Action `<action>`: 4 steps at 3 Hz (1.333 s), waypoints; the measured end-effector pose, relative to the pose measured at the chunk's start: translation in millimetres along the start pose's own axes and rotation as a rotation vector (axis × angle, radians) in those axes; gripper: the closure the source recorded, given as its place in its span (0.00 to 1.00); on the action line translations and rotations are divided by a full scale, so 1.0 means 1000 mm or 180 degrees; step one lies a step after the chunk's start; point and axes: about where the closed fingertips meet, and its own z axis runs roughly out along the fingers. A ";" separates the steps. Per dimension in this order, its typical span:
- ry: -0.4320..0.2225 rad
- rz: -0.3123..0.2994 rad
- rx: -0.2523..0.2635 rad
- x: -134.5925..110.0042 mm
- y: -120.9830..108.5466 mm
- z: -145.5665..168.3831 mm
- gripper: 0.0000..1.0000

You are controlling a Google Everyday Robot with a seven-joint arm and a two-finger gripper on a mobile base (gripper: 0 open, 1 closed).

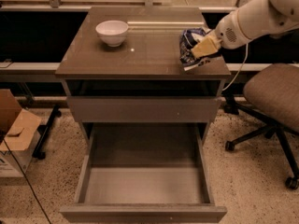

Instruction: Place blue chip bag into middle drawer

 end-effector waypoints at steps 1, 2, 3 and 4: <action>0.0064 -0.0301 -0.0504 0.042 0.052 -0.035 1.00; 0.0190 -0.0452 -0.0961 0.107 0.098 -0.066 1.00; 0.0539 -0.0262 -0.1484 0.197 0.143 -0.068 1.00; 0.0825 0.0060 -0.1837 0.255 0.174 -0.041 1.00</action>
Offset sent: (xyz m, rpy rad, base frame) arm -0.2535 -0.0611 -0.0800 0.0126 0.2511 0.4631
